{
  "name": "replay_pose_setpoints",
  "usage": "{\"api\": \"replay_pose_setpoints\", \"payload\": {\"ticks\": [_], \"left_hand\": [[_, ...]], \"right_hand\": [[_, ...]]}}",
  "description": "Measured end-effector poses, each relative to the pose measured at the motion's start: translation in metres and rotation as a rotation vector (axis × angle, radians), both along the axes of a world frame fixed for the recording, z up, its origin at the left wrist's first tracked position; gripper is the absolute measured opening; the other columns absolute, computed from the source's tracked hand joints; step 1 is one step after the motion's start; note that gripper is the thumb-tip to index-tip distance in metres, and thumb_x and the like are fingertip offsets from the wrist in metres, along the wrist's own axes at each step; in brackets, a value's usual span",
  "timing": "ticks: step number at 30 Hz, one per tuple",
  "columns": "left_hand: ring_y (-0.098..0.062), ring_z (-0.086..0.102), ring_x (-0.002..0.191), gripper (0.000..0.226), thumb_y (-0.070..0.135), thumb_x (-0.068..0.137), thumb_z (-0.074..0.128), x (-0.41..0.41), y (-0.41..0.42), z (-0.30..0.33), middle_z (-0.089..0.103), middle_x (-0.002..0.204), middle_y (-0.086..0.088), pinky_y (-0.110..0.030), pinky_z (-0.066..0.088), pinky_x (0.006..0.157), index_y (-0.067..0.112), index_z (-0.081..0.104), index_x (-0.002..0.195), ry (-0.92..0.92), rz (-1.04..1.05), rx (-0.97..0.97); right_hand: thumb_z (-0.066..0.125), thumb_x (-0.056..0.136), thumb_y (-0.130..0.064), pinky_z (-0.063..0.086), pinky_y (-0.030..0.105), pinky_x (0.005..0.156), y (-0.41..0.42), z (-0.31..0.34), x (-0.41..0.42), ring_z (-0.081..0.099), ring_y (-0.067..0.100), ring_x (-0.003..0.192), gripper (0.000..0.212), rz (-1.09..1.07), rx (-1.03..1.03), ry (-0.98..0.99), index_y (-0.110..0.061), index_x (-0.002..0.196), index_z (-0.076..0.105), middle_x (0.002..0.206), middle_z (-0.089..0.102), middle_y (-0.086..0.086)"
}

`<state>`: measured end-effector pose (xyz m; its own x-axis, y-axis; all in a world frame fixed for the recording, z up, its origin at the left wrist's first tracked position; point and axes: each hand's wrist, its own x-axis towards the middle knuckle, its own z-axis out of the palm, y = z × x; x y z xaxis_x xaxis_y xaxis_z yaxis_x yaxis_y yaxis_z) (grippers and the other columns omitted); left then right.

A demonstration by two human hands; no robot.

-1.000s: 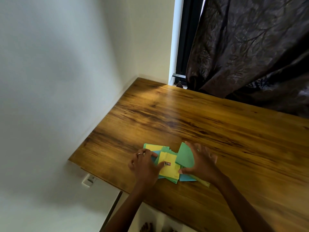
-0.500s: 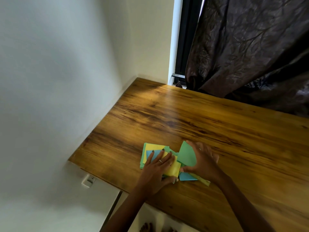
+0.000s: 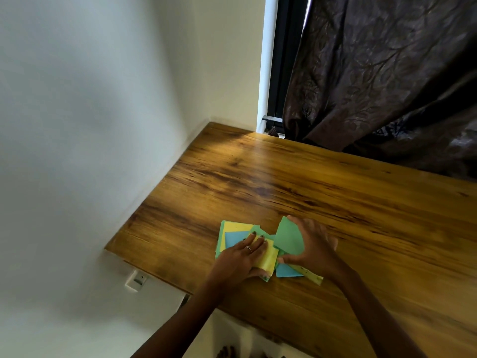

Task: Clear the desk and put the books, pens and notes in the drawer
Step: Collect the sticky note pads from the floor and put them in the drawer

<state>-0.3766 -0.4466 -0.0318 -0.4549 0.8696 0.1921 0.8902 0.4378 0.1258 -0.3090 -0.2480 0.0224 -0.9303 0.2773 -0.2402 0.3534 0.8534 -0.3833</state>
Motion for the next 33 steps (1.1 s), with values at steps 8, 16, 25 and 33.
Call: {"api": "replay_pose_setpoints", "payload": {"ticks": [8, 16, 25, 33], "left_hand": [[-0.019, 0.065, 0.107, 0.039, 0.035, 0.103, 0.020, -0.003, -0.014, -0.017, 0.069, 0.115, -0.005, -0.024, 0.056, 0.066, 0.014, 0.044, 0.126, 0.214, -0.123, 0.101], [-0.009, 0.065, 0.057, 0.040, 0.015, 0.085, 0.045, -0.021, -0.024, 0.005, 0.074, 0.094, -0.005, -0.019, 0.046, 0.044, 0.010, 0.046, 0.124, 0.299, 0.063, 0.287], [-0.015, 0.054, 0.049, 0.043, 0.035, 0.097, 0.031, -0.066, -0.050, 0.061, 0.061, 0.063, -0.005, -0.025, 0.038, 0.040, 0.014, 0.062, 0.119, 0.039, 0.609, 0.518], [-0.020, 0.066, 0.067, 0.028, 0.019, 0.093, 0.054, -0.065, -0.062, 0.052, 0.071, 0.086, -0.008, -0.023, 0.045, 0.050, 0.009, 0.063, 0.118, 0.163, 0.553, 0.406]], "right_hand": [[0.072, 0.062, -0.062, 0.023, 0.045, 0.103, 0.002, 0.002, 0.003, 0.020, 0.023, 0.134, 0.101, -0.012, -0.021, 0.023, -0.043, 0.143, 0.014, 0.146, 0.023, -0.003], [0.074, 0.062, -0.060, 0.022, 0.044, 0.102, 0.003, 0.006, 0.006, 0.021, 0.021, 0.132, 0.100, -0.028, -0.073, 0.044, -0.043, 0.142, 0.016, 0.144, 0.025, -0.003], [0.072, 0.062, -0.062, 0.020, 0.043, 0.103, -0.011, 0.014, 0.001, 0.020, 0.020, 0.133, 0.099, 0.010, -0.067, 0.083, -0.043, 0.142, 0.018, 0.144, 0.025, -0.005], [0.069, 0.062, -0.067, 0.020, 0.042, 0.102, -0.047, 0.009, -0.011, 0.019, 0.018, 0.133, 0.101, 0.126, -0.003, 0.128, -0.041, 0.143, 0.014, 0.146, 0.020, -0.007]]}}
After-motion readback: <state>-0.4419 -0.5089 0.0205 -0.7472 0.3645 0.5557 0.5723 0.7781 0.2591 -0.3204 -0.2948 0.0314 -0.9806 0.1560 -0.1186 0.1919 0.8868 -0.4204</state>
